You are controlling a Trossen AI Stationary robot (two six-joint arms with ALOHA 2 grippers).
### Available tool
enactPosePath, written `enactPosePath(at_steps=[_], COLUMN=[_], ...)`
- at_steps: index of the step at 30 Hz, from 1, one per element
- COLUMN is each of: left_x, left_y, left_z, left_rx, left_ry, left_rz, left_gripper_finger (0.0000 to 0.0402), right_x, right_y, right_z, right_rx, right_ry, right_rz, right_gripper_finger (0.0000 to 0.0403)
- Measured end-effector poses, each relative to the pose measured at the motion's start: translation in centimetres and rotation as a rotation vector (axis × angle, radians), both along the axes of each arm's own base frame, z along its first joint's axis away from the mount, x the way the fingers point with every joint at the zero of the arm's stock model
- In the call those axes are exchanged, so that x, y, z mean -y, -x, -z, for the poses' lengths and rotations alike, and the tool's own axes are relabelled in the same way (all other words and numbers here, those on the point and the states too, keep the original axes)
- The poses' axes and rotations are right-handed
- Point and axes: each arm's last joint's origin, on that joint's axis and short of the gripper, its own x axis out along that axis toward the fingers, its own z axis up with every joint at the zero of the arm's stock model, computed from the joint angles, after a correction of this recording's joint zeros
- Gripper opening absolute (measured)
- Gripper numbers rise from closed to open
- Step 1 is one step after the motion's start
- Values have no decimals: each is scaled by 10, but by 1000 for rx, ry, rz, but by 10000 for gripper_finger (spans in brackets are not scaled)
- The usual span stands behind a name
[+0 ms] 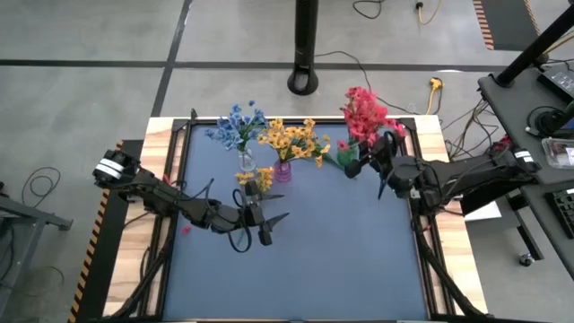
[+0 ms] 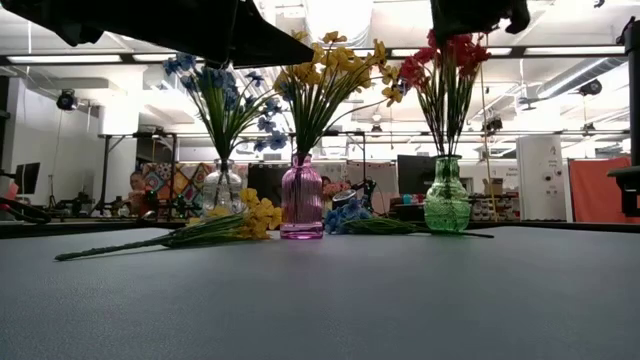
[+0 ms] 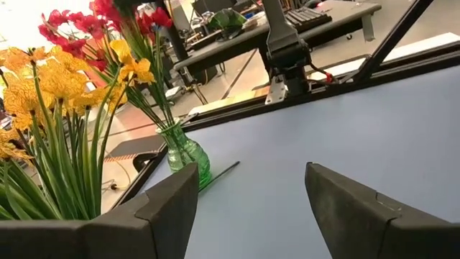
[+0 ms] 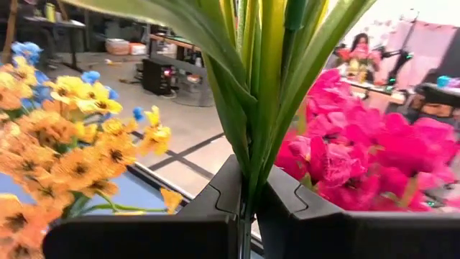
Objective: Sort flowers into vase by color
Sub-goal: Put the red flowers into the green vase
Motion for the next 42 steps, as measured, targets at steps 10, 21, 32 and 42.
enactPosePath(at_steps=[10,21,32,42], left_x=[0,0,-2,-3], left_y=[1,1,2,4], left_z=[5,6,9,13], left_rx=[-47,-59,-85,-93], left_ry=[-15,-19,-32,-28], left_rz=[0,-1,-52,-54], left_gripper_finger=[237,237,237,237], right_x=[11,12,12,17], right_y=[-4,-17,-26,-32], right_z=[-1,-5,-8,-1], right_rx=[5,-47,-98,-117], right_ry=[8,62,84,77], right_rz=[-19,-12,63,93], right_gripper_finger=[18,18,18,18])
